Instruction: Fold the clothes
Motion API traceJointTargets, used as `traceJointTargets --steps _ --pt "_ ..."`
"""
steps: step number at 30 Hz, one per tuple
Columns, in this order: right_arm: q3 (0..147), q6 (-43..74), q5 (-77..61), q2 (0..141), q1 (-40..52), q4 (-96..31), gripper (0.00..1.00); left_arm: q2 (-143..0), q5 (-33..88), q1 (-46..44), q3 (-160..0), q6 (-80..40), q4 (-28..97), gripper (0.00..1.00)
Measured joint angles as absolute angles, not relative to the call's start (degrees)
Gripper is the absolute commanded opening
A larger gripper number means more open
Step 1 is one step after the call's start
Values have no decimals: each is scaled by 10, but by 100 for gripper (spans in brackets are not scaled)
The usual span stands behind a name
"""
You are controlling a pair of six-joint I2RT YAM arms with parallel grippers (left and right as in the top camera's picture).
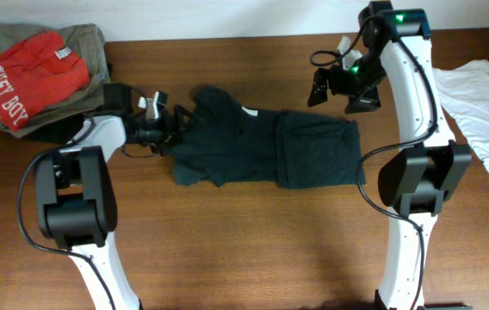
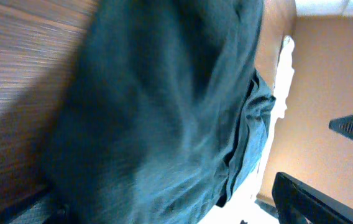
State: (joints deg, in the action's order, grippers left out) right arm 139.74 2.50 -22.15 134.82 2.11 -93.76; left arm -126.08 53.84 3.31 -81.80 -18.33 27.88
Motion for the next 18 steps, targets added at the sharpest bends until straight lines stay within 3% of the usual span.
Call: traceJointTargets --steps 1,3,5,6,12,18 --pt "1397 25 -221 1348 25 -938 99 -1261 537 21 -818 -181 279 89" --pt "1397 25 -221 1348 29 -939 99 -1261 522 -3 -820 -178 279 38" --pt "1397 25 -221 1348 28 -941 99 -1267 496 -8 -819 -176 283 6" --pt "1397 25 -221 1348 28 -941 99 -1275 487 -8 -818 -176 283 0" --pt "1397 25 -200 1348 28 -941 99 -1283 482 19 -814 -175 304 0" --pt "1397 23 -91 1348 28 -905 99 -1284 429 131 -861 -121 468 0"
